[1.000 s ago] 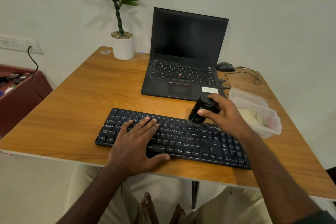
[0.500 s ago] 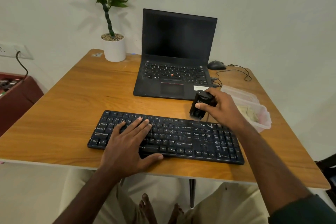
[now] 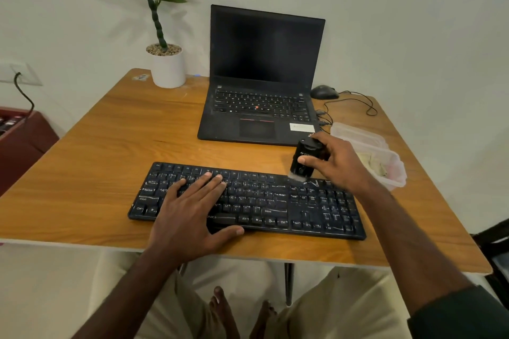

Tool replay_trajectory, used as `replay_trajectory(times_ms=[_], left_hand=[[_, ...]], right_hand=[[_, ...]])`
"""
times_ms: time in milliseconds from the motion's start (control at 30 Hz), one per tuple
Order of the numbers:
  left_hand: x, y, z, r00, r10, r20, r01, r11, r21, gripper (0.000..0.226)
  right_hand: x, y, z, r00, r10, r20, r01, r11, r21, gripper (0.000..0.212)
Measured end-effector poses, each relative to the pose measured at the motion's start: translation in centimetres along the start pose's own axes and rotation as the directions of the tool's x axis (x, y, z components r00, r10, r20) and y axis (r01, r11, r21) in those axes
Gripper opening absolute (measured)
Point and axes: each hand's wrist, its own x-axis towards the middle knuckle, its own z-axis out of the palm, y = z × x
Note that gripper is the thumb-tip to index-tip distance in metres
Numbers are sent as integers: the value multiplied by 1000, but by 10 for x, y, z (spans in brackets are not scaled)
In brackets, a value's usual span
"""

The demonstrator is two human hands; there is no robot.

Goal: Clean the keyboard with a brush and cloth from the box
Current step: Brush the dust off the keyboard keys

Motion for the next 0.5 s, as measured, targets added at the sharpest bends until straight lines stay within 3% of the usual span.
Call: replay_trajectory(times_ms=[100, 233, 500], left_hand=[[0, 0, 0, 1000, -4, -1, 4, 1000, -3, 99], [1, 1, 0, 1000, -6, 5, 6, 1000, 11, 100], [1, 2, -2, 1000, -13, 5, 13, 1000, 12, 100]], right_hand=[[-4, 5, -19, 999, -6, -44, 9, 997, 71, 30], [-18, 11, -26, 995, 62, 79, -72, 990, 124, 29], [-23, 1, -5, 989, 10, -149, 16, 985, 171, 32]])
